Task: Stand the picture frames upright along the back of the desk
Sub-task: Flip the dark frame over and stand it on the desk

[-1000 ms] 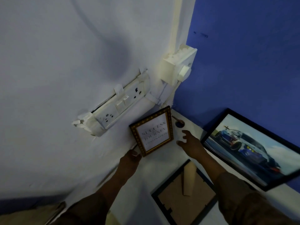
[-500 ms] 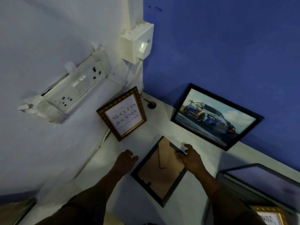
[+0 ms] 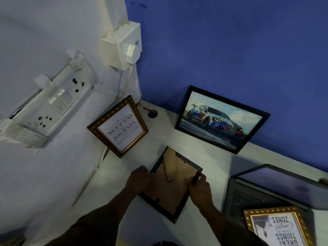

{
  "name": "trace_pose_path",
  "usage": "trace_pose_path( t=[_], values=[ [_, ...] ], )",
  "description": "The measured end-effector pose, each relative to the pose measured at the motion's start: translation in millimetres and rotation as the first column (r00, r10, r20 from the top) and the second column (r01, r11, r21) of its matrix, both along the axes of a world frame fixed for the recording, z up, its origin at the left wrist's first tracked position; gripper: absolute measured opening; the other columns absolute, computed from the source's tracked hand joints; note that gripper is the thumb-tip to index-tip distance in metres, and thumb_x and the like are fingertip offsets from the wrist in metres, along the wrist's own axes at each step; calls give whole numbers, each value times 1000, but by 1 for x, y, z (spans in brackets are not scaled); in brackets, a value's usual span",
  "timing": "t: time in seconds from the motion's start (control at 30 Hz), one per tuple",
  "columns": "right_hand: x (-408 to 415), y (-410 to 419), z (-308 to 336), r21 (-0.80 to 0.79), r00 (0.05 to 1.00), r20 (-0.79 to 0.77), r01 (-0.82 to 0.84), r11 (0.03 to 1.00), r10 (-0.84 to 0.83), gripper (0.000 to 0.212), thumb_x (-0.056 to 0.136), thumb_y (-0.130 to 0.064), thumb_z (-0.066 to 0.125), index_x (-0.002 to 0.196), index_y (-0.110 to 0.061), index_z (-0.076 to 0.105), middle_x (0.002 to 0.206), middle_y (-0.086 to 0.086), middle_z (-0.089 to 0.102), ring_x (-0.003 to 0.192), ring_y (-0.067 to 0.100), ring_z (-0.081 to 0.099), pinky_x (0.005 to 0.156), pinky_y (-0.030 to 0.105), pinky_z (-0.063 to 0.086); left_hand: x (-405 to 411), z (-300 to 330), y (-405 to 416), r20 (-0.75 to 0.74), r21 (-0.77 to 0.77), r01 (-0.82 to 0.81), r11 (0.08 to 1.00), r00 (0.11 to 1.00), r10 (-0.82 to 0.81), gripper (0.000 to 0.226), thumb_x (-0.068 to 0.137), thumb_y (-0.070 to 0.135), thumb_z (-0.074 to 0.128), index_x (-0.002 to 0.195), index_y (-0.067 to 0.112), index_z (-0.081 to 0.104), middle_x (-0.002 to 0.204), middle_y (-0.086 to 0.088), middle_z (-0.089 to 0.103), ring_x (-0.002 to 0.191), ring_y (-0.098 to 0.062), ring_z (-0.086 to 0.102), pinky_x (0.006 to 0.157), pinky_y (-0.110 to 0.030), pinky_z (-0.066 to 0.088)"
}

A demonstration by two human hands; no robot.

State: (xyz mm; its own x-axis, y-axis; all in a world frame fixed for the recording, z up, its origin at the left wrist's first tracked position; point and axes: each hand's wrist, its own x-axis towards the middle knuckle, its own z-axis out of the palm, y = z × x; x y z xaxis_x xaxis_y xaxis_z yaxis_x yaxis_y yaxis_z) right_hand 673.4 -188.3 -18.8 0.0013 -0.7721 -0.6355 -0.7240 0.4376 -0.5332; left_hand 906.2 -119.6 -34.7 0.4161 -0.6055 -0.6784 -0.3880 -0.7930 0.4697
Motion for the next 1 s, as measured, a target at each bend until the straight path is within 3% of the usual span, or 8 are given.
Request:
trace_pose_path(
  t=[0.07, 0.2, 0.3, 0.47, 0.6, 0.73, 0.9, 1.0],
  values=[
    [3, 9, -3, 39, 993, 69, 96, 995, -98, 68, 92, -35, 71, 148, -14, 38, 109, 6, 62, 84, 17, 61, 77, 37, 56, -7, -1, 0, 10, -8, 22, 1000, 1000, -22, 32, 94, 38, 61, 110, 10, 63, 109, -8, 68, 99, -21, 65, 86, -34, 55],
    [4, 9, -7, 152, 947, 138, 269, 951, -289, 86, 86, -46, 75, 154, -18, 29, 144, 15, 54, 122, 35, 59, 100, 47, 54, -11, -3, 4, -41, -26, 19, 999, 999, -20, 31, 91, 38, 61, 109, 13, 59, 106, -10, 63, 95, -24, 64, 83, -37, 57],
    [2, 2, -10, 217, 921, 163, 316, 924, -353, 85, 80, -51, 79, 148, -21, 36, 142, 13, 55, 119, 34, 60, 97, 50, 56, -9, -2, 1, -121, -32, -30, 999, 992, 26, 30, 93, 32, 62, 111, 7, 59, 110, -16, 65, 96, -25, 64, 84, -38, 55],
    [3, 9, -11, 177, 969, 135, 182, 967, -207, 68, 86, -50, 73, 139, -18, 46, 133, 10, 61, 110, 26, 61, 97, 44, 55, -6, 0, 2, -127, -7, -29, 1000, 992, 28, 40, 89, 38, 64, 117, 9, 60, 113, -15, 63, 97, -30, 67, 85, -43, 59],
    [-1, 23, -10, 150, 994, 73, 75, 986, -87, 55, 94, -37, 67, 138, -10, 48, 114, 6, 63, 100, 23, 64, 85, 33, 54, -14, 2, 15, 11, 127, 11, 992, 1000, -12, 42, 86, 48, 56, 111, 15, 58, 113, -10, 57, 104, -29, 62, 93, -45, 56],
    [-2, 38, -14, 190, 985, 116, 103, 976, -127, 48, 93, -37, 68, 132, -12, 53, 98, -3, 61, 95, 21, 67, 86, 39, 60, -25, 4, 29, 32, 89, -55, 995, 998, 52, 30, 93, 31, 53, 110, 8, 58, 113, -13, 54, 104, -30, 59, 98, -45, 53],
    [-4, 40, -22, 218, 960, 157, 195, 956, -231, 54, 82, -53, 73, 122, -21, 58, 107, 0, 68, 97, 21, 68, 90, 47, 60, -11, 9, 28, -105, 39, -172, 984, 979, 176, 28, 92, 33, 61, 108, 9, 61, 105, -10, 66, 95, -25, 66, 85, -37, 56],
    [-7, 35, -22, 191, 963, 155, 191, 963, -222, 62, 83, -55, 73, 130, -19, 53, 118, 5, 66, 103, 25, 67, 92, 48, 59, 1, 11, 26, -149, 6, -187, 982, 971, 186, 26, 93, 33, 65, 108, 12, 63, 103, -3, 65, 95, -19, 63, 81, -32, 54]
  ],
)
